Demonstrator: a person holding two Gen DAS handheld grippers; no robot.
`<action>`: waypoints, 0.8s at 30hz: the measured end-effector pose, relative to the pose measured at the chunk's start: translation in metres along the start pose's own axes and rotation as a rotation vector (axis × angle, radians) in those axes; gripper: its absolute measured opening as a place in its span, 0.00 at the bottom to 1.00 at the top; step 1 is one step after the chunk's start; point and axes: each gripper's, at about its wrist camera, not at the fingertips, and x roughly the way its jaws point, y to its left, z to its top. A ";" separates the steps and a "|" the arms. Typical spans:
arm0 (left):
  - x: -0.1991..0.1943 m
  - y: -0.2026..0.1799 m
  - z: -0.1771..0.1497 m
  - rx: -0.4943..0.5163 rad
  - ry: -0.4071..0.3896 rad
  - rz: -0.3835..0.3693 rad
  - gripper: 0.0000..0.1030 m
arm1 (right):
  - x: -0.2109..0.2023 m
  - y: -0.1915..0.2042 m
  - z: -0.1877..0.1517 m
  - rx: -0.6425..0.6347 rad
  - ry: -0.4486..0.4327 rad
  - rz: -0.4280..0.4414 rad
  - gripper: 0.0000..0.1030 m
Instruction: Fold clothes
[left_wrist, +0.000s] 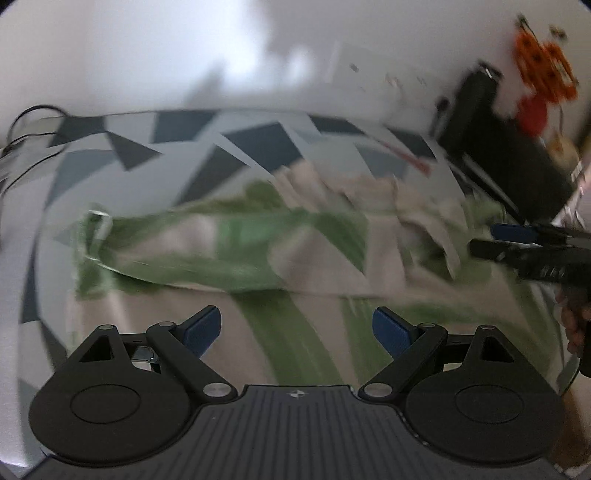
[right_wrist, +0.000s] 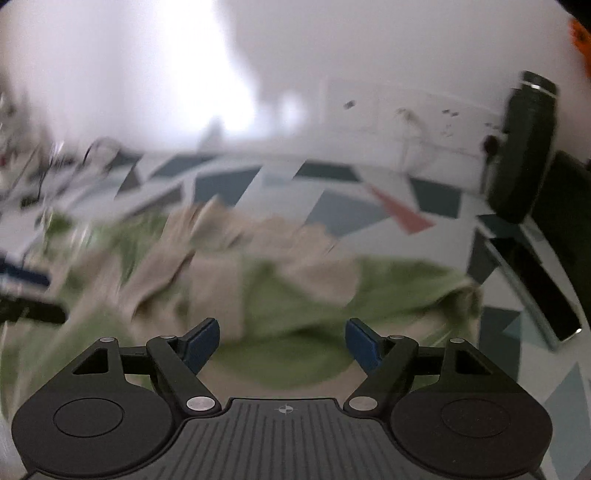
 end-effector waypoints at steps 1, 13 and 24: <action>0.004 -0.003 -0.002 0.010 0.008 0.003 0.88 | 0.002 0.004 -0.002 -0.018 0.009 -0.013 0.71; 0.033 -0.001 0.011 0.038 0.020 0.082 0.89 | 0.027 -0.015 -0.001 0.093 0.026 -0.051 0.76; 0.055 0.006 0.037 0.027 0.010 0.100 0.93 | 0.056 -0.023 0.027 0.112 0.042 -0.077 0.77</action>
